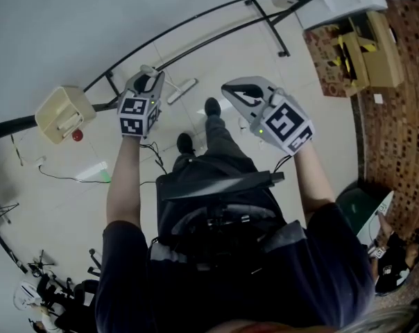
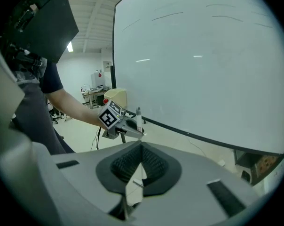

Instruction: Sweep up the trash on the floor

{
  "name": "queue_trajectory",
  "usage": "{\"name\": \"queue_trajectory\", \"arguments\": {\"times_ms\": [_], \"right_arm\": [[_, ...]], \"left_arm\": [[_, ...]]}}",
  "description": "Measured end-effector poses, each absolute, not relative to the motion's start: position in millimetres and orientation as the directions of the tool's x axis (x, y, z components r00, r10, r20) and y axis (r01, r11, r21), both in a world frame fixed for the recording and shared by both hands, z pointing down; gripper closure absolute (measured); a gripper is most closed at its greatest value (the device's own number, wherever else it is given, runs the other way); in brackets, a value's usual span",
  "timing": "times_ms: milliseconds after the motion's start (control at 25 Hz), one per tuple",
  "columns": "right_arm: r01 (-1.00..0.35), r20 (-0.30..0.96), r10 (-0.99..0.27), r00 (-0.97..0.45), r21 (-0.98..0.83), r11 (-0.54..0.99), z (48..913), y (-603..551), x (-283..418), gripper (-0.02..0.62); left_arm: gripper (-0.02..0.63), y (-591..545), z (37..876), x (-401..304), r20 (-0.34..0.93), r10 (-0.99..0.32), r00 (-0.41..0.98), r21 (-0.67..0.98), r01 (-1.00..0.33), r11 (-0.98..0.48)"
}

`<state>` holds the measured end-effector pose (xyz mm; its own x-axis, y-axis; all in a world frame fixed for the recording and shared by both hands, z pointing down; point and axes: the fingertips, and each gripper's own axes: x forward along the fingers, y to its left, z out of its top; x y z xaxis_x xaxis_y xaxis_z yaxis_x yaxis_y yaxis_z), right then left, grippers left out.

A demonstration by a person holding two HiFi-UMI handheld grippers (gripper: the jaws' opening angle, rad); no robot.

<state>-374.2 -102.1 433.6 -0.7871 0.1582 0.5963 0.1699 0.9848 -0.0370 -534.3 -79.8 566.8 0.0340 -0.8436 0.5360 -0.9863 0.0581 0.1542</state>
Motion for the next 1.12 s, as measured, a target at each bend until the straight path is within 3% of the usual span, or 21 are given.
{"name": "queue_trajectory", "arguments": {"times_ms": [600,800,960,1120], "right_arm": [[0.111,0.523,0.055,-0.851,0.076,0.991,362,-5,-358,0.574],[0.047,0.438,0.012,-0.899,0.068,0.997,332,-13,-349,0.572],[0.018,0.400,-0.005,-0.916,0.054,0.998,318,-24,-336,0.477],[-0.016,0.355,-0.037,-0.934,0.063,0.998,306,-39,-311,0.467]], "left_arm": [[0.508,-35,473,-460,0.471,-0.869,0.153,0.059,-0.988,-0.142],[0.508,-42,450,-425,0.458,-0.869,0.186,0.071,-0.982,-0.172],[0.508,-51,435,-391,0.458,-0.858,0.231,0.081,-0.972,-0.219],[0.508,-63,418,-340,0.461,-0.845,0.272,0.057,-0.959,-0.278]]}}
